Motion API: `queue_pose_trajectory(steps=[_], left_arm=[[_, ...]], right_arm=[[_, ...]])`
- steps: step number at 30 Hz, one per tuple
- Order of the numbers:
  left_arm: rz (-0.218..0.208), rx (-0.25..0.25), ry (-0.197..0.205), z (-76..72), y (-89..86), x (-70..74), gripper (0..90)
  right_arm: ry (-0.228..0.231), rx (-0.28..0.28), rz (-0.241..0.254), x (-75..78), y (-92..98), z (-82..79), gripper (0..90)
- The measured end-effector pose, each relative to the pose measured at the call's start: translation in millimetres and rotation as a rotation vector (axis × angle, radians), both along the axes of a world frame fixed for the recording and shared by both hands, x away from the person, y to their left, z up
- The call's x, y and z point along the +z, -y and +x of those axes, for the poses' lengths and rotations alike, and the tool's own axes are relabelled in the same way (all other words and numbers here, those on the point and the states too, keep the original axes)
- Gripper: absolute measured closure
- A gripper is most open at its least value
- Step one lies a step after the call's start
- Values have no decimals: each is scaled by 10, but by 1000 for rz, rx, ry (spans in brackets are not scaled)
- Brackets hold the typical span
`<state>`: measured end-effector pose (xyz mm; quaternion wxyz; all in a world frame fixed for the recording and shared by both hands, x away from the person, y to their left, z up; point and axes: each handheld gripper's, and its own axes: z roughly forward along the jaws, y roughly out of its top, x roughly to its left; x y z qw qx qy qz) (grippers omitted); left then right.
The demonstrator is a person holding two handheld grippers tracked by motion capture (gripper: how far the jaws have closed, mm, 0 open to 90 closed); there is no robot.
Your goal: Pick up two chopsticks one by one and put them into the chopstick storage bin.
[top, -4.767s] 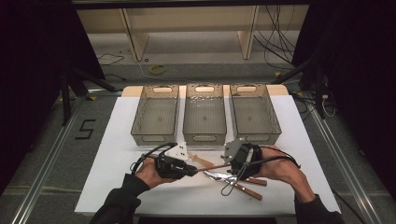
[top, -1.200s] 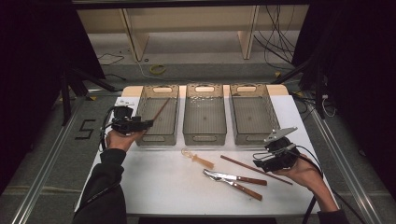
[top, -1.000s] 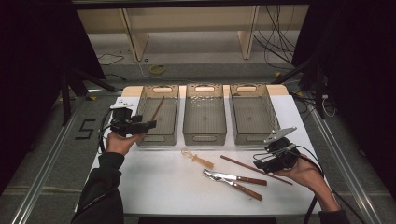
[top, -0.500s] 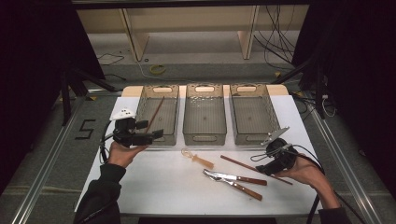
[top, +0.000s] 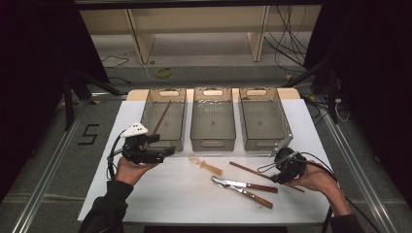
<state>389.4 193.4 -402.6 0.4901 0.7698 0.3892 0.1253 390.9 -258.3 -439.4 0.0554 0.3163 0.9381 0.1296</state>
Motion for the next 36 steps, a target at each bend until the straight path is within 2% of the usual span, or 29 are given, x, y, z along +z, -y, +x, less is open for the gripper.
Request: queue_pose_trajectory(steps=[13, 26, 27, 36], left_arm=[[52, -38, -13, -109, 100, -103, 161], [63, -55, -31, -125, 143, -154, 161], [72, -58, -32, -123, 142, -156, 161], [67, -60, -30, -130, 160, -152, 163]], right_arm=[[-49, 45, -69, -90, -14, -7, 683], [-78, 83, -103, -124, -56, -4, 817], [-75, 93, -106, -126, -58, 0, 820], [-78, 129, -148, -124, -120, 4, 849]])
